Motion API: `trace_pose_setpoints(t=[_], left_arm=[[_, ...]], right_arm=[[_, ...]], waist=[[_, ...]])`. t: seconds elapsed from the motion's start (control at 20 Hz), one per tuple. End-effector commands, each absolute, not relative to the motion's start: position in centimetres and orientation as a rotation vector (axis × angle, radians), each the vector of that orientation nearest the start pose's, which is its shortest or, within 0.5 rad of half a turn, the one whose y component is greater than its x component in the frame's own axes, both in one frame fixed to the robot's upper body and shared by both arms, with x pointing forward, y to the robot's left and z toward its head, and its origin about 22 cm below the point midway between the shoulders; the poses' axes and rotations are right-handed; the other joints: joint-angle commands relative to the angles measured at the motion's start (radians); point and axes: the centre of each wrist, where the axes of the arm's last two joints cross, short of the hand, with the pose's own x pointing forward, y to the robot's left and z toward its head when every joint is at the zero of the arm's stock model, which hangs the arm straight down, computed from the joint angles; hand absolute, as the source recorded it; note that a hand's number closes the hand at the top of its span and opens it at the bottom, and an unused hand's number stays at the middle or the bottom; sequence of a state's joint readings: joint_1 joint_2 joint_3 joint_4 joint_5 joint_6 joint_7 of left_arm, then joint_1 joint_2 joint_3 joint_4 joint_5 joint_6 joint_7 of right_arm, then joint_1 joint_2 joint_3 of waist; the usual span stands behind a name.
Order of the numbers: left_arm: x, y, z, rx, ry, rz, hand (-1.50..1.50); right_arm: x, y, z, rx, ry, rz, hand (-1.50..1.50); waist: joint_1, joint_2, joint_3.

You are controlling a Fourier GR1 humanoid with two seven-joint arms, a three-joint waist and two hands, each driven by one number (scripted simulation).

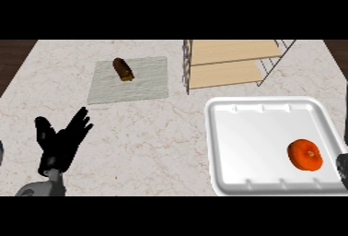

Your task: Pick the cupcake from the tray and place it in the tiered shelf

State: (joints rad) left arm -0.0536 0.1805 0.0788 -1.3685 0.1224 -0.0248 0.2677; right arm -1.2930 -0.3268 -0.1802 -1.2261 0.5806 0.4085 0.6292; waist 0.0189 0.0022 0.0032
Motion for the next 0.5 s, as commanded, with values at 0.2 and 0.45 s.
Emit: trace_pose_setpoints(t=[0.2, 0.45], left_arm=[[24.8, 28.7, -2.7, 0.08, -1.122, 0.028, 0.0], [23.9, 28.6, -3.0, 0.085, -1.12, 0.026, 0.0]], right_arm=[[42.9, -17.9, 34.9, -0.815, -1.633, 0.759, 1.5], [44.5, -17.9, 31.9, -0.81, -1.628, 0.739, 1.5]], waist=[[0.008, 0.005, -0.004], [0.005, 0.003, -0.004]])
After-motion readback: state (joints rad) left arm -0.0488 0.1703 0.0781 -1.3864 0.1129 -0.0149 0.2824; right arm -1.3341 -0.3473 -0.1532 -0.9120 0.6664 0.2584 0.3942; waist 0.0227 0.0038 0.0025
